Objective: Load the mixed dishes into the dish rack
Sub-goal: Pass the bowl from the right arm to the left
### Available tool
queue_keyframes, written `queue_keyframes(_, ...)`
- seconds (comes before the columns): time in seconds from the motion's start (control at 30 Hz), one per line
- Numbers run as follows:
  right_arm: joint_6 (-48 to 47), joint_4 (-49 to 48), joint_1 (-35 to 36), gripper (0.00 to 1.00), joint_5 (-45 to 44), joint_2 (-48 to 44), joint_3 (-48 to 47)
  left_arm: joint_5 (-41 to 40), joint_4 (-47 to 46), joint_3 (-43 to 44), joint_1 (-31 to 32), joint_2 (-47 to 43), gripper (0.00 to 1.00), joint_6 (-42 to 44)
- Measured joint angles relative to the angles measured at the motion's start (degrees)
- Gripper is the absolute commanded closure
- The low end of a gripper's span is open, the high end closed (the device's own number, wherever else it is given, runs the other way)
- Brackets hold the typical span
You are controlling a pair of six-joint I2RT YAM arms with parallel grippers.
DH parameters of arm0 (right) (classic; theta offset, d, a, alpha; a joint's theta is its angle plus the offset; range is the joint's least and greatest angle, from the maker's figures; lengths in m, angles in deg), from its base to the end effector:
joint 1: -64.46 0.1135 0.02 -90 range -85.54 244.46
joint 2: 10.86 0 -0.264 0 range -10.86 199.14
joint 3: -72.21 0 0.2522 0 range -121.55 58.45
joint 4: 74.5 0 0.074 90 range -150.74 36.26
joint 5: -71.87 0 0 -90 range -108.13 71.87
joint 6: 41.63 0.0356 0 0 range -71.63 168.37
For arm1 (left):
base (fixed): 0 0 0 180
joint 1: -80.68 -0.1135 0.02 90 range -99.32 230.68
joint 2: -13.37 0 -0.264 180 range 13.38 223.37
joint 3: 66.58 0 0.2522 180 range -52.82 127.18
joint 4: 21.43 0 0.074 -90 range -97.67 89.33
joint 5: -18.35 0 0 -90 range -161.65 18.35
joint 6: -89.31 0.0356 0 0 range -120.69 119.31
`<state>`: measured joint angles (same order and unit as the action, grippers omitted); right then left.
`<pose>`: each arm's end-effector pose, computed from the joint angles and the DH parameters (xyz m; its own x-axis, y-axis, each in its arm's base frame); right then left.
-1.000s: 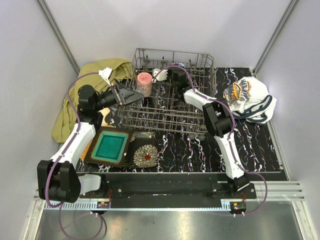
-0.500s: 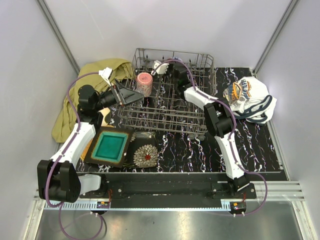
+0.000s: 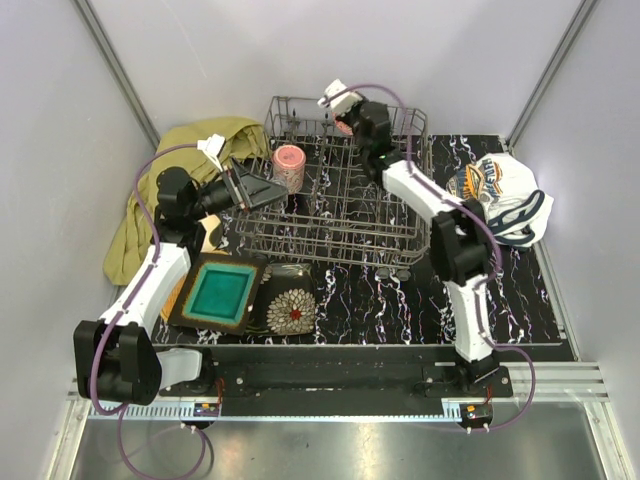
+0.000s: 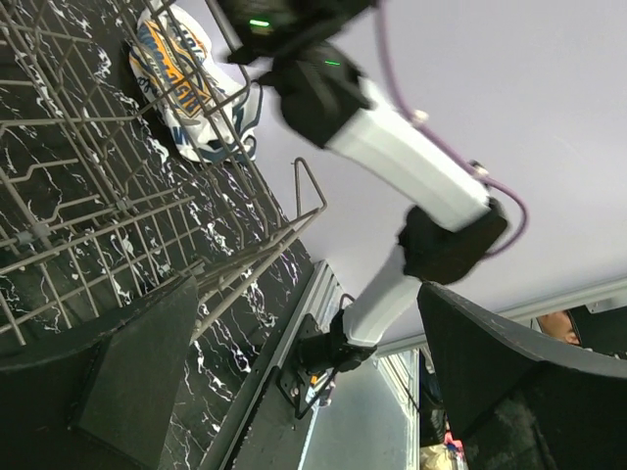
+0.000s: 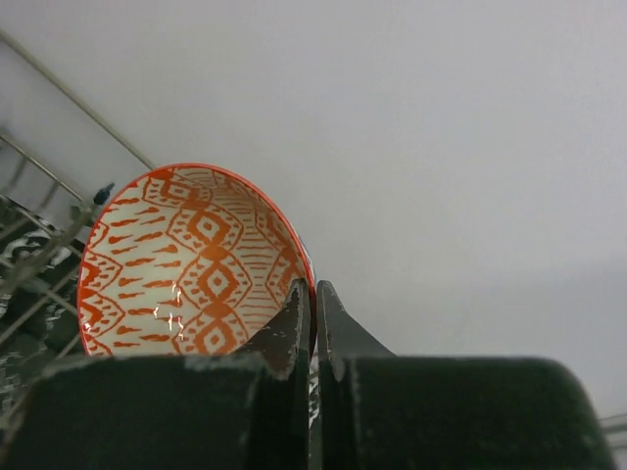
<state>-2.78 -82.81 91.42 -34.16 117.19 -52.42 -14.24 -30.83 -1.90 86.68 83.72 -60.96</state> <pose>0.4878 0.2371 0.3156 0.1960 -0.7401 -0.6433 -0.0603 0.6457 -0.7612 0.2705 -0.0586 0.3433 -0.7429 -0.3922 -0.5425 0.4988 0.2162 -0.8394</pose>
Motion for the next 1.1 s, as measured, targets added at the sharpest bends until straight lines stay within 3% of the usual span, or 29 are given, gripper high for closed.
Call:
queue_keyframes(0.23, 20.61, 11.74, -2.34, 1.00, 1.97, -22.18, 7.85, -1.92, 2.19, 3.28, 0.66, -0.79, 0.02, 0.22)
queue_keyframes(0.5, 47.67, 20.90, -8.52, 1.00, 9.94, -45.00, 15.50, -4.59, 7.41, 10.71, 4.50, -1.99, 0.02, 2.99)
queue_keyframes(0.7, 69.53, 24.37, -9.51, 1.00, 20.41, -52.52, 26.08, -5.86, 11.41, 18.58, 7.61, -1.66, 0.02, 7.72)
queue_keyframes(0.97, 91.45, 24.72, -9.64, 1.00, 31.85, -54.14, 39.80, -7.87, 15.63, 19.23, 9.29, -1.68, 0.02, 11.72)
queue_keyframes(1.1, 102.31, 19.06, -10.25, 1.00, 36.89, -56.54, 44.50, -8.52, 17.90, 19.04, 9.86, -1.95, 0.02, 14.21)
